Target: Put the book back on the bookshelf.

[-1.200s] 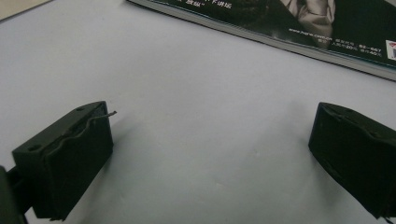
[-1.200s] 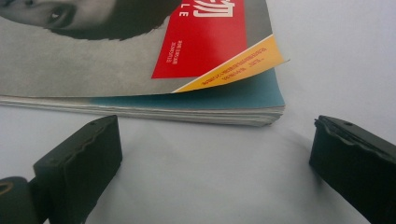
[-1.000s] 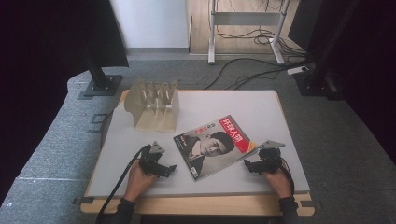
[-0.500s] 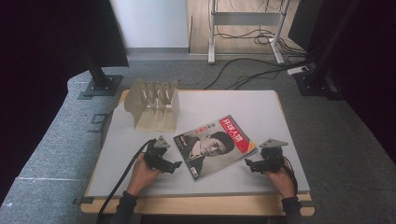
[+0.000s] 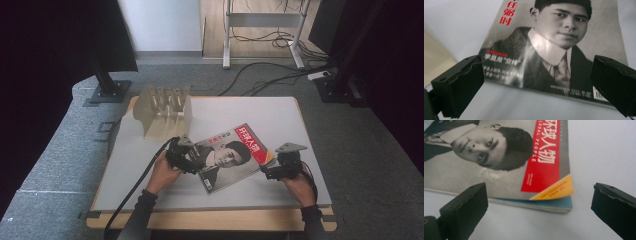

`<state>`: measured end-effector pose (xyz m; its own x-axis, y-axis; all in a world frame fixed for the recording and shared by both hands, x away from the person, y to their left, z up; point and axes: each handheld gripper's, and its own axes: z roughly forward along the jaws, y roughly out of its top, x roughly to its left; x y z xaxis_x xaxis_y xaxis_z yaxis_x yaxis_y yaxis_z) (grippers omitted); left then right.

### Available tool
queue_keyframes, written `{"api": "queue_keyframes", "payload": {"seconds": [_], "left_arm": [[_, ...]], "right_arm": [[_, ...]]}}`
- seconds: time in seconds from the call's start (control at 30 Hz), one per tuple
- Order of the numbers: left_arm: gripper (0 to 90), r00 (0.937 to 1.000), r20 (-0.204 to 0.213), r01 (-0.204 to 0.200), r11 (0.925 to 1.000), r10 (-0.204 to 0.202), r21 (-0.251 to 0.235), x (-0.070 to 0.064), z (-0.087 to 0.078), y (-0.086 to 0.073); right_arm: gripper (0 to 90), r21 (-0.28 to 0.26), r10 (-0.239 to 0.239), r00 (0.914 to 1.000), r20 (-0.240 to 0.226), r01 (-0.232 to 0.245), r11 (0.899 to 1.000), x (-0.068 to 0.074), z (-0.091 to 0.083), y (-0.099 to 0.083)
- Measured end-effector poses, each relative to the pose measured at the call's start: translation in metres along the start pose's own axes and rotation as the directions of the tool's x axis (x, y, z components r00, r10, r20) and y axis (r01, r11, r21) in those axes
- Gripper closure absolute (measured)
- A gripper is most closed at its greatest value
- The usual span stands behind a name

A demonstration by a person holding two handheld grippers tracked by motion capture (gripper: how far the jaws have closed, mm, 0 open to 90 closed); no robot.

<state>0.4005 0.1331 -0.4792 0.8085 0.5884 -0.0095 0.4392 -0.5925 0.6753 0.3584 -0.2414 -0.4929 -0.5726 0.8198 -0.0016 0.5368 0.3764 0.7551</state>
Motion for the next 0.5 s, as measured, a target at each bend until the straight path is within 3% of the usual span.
{"api": "queue_keyframes", "payload": {"seconds": [0.27, 0.5], "left_arm": [[0.0, 0.9996, 0.022, -0.016, 0.9996, 0.016, 0.022, 0.011, 0.017, 0.023], [0.0, 0.9992, 0.024, -0.033, 0.9981, 0.032, 0.052, 0.022, 0.041, 0.030]], "right_arm": [[1.2, 0.017, -0.016, 0.9998, -0.014, 0.016, 1.000, 0.001, 0.012, 0.014], [1.3, 0.032, -0.031, 0.9994, -0.017, 0.032, 0.999, 0.000, 0.030, 0.019]]}}
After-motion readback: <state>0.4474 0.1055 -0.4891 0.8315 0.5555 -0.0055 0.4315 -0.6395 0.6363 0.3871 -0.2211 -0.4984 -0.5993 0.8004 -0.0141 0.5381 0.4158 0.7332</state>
